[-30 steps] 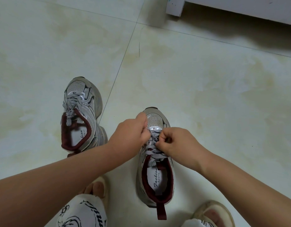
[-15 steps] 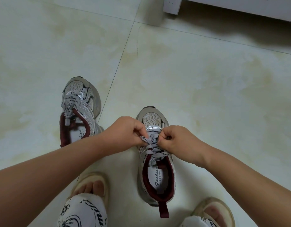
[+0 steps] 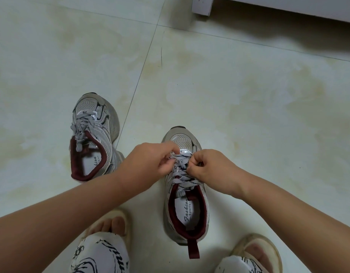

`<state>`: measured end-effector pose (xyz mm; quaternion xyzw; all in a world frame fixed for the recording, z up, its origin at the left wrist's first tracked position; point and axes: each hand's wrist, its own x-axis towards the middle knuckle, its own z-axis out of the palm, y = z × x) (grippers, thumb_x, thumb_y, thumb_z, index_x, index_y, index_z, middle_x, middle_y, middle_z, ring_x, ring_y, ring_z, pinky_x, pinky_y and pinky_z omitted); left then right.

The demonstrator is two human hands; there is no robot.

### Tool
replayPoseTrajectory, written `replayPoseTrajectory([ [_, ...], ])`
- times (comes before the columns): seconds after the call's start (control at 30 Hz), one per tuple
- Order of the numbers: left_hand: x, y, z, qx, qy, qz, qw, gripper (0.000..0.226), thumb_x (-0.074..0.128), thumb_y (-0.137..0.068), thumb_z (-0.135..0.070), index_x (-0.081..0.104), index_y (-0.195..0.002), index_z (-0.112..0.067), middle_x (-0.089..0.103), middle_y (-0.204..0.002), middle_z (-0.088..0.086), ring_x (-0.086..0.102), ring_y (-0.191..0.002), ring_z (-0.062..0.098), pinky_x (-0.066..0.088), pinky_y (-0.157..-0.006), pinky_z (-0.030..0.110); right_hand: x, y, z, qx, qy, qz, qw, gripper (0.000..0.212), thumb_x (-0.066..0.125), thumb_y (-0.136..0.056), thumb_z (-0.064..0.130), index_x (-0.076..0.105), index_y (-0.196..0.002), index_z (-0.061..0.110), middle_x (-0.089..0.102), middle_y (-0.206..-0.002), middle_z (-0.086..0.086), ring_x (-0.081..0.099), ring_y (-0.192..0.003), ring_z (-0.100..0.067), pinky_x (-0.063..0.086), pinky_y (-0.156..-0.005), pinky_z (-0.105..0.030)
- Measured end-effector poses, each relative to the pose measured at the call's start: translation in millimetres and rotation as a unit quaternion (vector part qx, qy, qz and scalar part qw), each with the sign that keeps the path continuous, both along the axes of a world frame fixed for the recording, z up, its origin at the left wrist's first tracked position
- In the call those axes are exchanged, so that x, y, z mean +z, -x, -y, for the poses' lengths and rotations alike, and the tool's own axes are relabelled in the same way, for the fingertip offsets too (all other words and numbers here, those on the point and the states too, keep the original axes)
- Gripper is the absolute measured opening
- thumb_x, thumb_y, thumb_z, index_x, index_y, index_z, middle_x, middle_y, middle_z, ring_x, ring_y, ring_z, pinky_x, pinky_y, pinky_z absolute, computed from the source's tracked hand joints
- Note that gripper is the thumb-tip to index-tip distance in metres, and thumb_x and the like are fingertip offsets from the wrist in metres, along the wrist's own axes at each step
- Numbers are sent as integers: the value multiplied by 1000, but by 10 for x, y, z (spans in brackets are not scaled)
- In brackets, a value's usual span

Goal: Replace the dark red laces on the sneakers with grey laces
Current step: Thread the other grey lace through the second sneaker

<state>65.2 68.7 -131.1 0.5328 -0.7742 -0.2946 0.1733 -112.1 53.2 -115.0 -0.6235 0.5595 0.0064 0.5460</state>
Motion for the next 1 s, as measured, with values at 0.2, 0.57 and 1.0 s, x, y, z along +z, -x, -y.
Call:
replayPoseTrajectory([
  [0.2,23,-21,166,24,-228,-24,973,21,57,-85,-33,64,-76,-16,60,-87,9,53,-82,22,41,-75,26,21,-5,10,3,-10,-3,1000,23,51,-86,8,50,-63,13,46,-56,3,39,-53,-10,34,-53,-20],
  [0.57,71,11,147,137,-372,-177,901,18,71,-77,-12,62,-64,-19,59,-66,0,49,-69,15,39,-70,29,61,16,24,33,-22,6,999,20,48,-87,7,49,-68,8,40,-59,0,33,-54,-11,29,-50,-19],
  [1.0,-42,192,-96,132,-12,-31,991,27,51,-65,-12,34,-60,-32,37,-53,-9,39,-56,6,30,-51,17,-52,3,-25,-63,79,34,994,18,63,-83,16,55,-68,23,56,-64,8,49,-57,-8,41,-59,-23],
])
